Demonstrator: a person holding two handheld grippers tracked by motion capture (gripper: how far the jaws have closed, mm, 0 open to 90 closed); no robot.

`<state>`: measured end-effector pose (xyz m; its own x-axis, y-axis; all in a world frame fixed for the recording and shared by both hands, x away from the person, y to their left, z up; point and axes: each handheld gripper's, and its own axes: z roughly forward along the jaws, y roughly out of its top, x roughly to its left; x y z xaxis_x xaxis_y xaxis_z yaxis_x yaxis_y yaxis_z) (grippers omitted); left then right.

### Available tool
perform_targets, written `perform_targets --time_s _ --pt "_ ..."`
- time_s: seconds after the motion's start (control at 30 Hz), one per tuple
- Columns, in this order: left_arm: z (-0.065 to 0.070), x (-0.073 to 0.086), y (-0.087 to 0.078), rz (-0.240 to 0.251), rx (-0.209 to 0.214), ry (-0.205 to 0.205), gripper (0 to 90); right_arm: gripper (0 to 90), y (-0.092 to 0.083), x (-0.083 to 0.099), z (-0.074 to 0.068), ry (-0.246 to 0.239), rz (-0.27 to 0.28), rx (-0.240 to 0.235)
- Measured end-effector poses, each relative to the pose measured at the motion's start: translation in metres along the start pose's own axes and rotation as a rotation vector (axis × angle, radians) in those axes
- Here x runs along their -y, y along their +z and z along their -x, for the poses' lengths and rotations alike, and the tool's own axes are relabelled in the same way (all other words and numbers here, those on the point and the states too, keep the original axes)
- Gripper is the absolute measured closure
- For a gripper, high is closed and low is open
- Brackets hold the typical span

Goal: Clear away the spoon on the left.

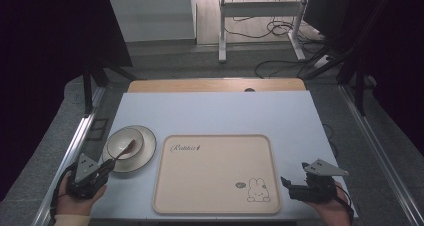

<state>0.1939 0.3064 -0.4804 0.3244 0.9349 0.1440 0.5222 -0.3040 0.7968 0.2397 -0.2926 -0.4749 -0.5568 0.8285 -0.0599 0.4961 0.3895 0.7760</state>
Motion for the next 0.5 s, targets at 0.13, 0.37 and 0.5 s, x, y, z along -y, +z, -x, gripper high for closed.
perform_targets --time_s 0.13,0.37,0.5 --pt "-0.0005 -0.0014 -0.0027 0.019 -0.001 -0.005 84.8 13.0 -0.0001 -0.0001 -0.0004 0.001 0.001 0.001" --pt "-0.002 -0.0039 -0.0075 0.048 -0.006 -0.016 84.8 13.0 0.0 -0.0002 -0.0003 0.001 0.001 0.002" --pt "-0.0029 -0.0053 -0.0103 0.066 -0.008 -0.023 84.8 13.0 -0.0004 -0.0002 -0.0002 0.0 0.006 0.0"
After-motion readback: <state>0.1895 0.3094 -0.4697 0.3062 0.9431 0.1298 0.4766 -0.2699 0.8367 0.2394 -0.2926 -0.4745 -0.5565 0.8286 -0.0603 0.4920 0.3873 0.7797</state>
